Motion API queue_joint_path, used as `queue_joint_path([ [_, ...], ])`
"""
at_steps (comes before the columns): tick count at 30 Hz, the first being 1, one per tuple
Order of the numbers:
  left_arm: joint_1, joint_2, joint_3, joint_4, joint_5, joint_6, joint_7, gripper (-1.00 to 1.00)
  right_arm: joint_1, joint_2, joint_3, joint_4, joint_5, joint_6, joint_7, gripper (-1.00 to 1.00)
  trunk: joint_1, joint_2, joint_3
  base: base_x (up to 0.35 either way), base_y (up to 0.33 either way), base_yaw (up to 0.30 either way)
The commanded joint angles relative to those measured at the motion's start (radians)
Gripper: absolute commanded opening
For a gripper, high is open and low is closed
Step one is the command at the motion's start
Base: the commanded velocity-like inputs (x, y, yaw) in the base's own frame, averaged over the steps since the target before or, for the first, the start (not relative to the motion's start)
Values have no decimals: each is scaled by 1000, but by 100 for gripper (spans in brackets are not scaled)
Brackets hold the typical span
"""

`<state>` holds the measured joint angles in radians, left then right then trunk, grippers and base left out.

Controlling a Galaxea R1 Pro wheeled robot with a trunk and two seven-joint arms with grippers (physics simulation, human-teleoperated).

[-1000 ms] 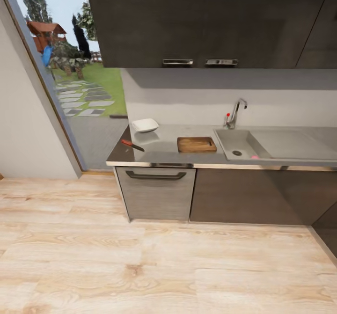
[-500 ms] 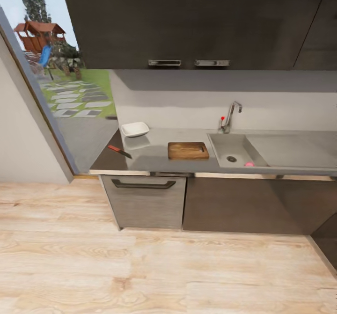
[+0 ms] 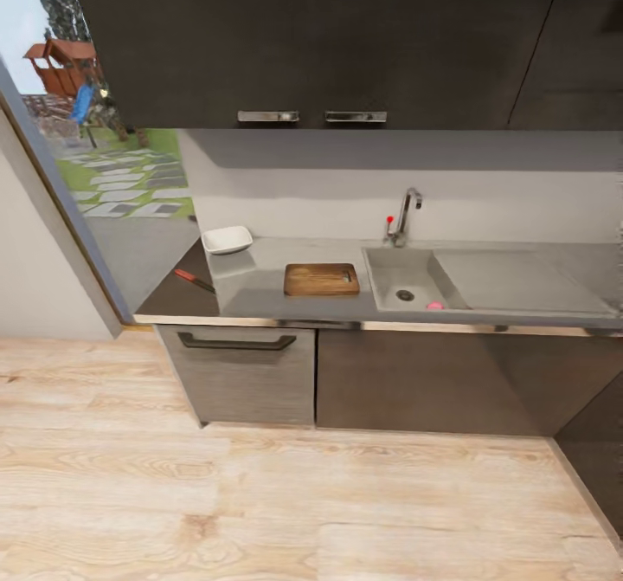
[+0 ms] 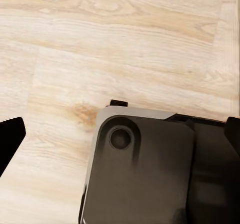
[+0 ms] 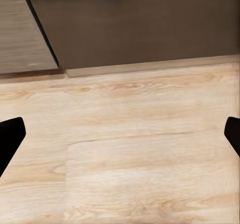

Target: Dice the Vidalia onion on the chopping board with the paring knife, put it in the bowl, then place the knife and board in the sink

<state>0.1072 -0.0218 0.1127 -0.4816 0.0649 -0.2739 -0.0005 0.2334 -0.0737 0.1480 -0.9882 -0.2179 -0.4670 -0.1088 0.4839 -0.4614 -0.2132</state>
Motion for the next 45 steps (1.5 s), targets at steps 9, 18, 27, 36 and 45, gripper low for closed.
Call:
queue_joint_path([
  [9, 1, -1, 1, -2, 6, -1, 0, 100, 0, -1, 5, 0, -5, -2, -8, 100, 1, -2, -1, 0, -308, 0],
  [18, 1, -1, 1, -1, 6, -1, 0, 100, 0, 10, 5, 0, -5, -3, -8, 100, 1, -2, -1, 0, -308, 0],
  [27, 1, -1, 1, 0, 6, -1, 0, 100, 0, 12, 5, 1, -5, -4, -8, 100, 1, -2, -1, 0, -308, -4],
  [36, 1, -1, 1, 0, 6, -1, 0, 100, 0, 12, 5, 12, -5, -4, -8, 100, 1, -2, -1, 0, -307, -155],
  [45, 1, 0, 1, -3, 6, -1, 0, 100, 0, 13, 6, 17, -5, -4, -8, 100, 1, -2, 2, 0, -231, -164],
])
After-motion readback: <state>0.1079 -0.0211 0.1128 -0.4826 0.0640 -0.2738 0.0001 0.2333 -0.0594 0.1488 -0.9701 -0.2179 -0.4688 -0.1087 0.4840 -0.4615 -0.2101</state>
